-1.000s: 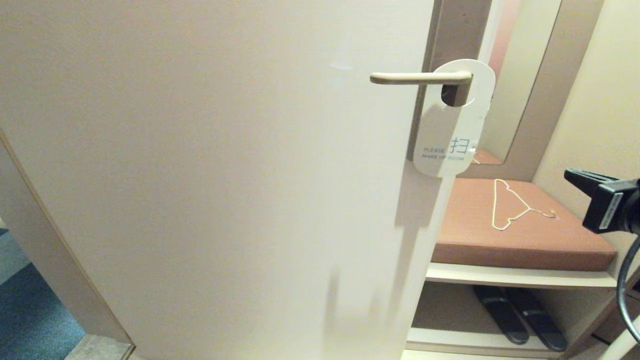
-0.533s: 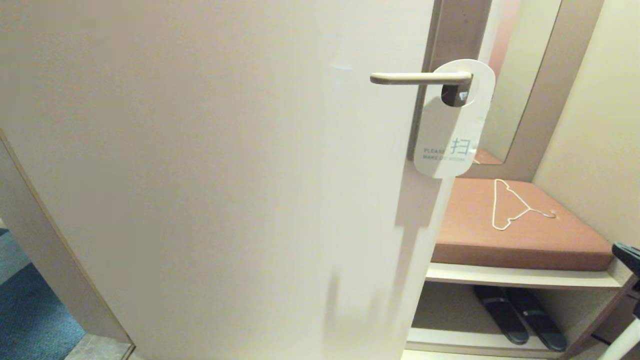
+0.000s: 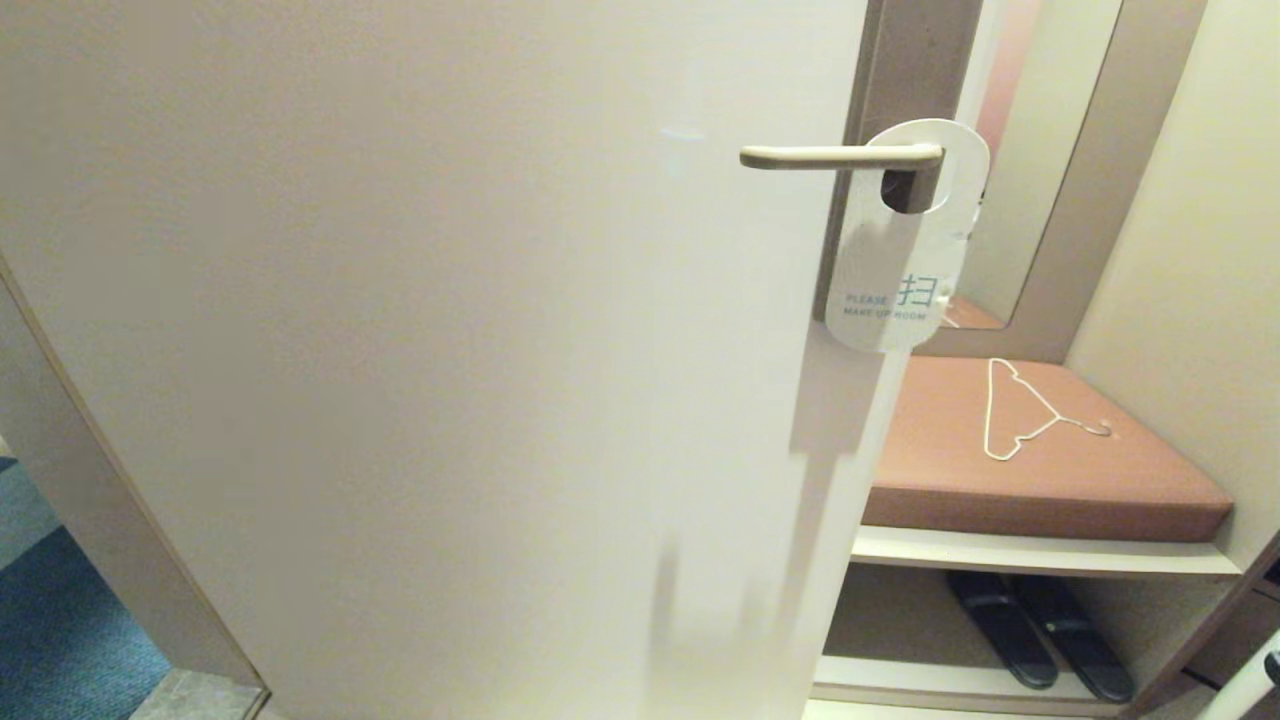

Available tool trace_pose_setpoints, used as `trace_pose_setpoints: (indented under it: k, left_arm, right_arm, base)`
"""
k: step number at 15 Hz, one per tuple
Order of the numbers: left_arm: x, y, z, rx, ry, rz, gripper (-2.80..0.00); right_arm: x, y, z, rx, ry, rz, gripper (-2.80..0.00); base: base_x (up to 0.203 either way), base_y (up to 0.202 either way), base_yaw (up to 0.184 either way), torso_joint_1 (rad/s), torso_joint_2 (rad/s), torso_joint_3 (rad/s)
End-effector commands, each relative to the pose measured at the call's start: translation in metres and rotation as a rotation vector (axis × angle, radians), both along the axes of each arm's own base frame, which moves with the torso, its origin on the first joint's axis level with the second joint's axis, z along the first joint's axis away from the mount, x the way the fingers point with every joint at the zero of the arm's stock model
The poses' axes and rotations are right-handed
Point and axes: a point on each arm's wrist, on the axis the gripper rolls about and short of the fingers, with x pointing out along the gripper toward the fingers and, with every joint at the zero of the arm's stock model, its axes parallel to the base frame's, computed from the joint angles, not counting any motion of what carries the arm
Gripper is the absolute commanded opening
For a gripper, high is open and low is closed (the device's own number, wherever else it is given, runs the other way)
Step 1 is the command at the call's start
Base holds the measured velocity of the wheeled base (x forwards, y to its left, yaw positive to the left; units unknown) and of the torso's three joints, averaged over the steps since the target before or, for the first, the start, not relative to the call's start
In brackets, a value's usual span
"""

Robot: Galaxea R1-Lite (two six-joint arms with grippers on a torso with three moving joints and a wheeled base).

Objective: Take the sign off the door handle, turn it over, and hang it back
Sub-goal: Take down the sign

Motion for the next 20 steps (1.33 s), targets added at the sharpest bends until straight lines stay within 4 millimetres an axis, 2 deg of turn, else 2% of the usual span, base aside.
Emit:
trace_pose_setpoints:
  k: [1, 8, 15, 20]
  left_arm:
    - [0.000, 0.000, 0.000, 0.000, 0.001, 0.000, -2.80]
    - [0.000, 0.000, 0.000, 0.000, 0.001, 0.000, -2.80]
    - [0.000, 0.000, 0.000, 0.000, 0.001, 0.000, -2.80]
    - [0.000, 0.000, 0.000, 0.000, 0.001, 0.000, -2.80]
  right_arm:
    - [-0.016, 0.000, -0.006, 0.002, -0.069, -0.003, -2.80]
    - [-0.035, 0.001, -0.029, 0.001, -0.017, 0.010, -2.80]
    - [-0.048, 0.001, -0.033, 0.000, -0.155, 0.017, -2.80]
    - [-0.050, 0.001, -0.034, 0.032, -0.179, 0.010, -2.80]
  base:
    - [0.000, 0.000, 0.000, 0.000, 0.00, 0.000]
    - [0.000, 0.000, 0.000, 0.000, 0.00, 0.000]
    - [0.000, 0.000, 0.000, 0.000, 0.00, 0.000]
    - [0.000, 0.000, 0.000, 0.000, 0.00, 0.000]
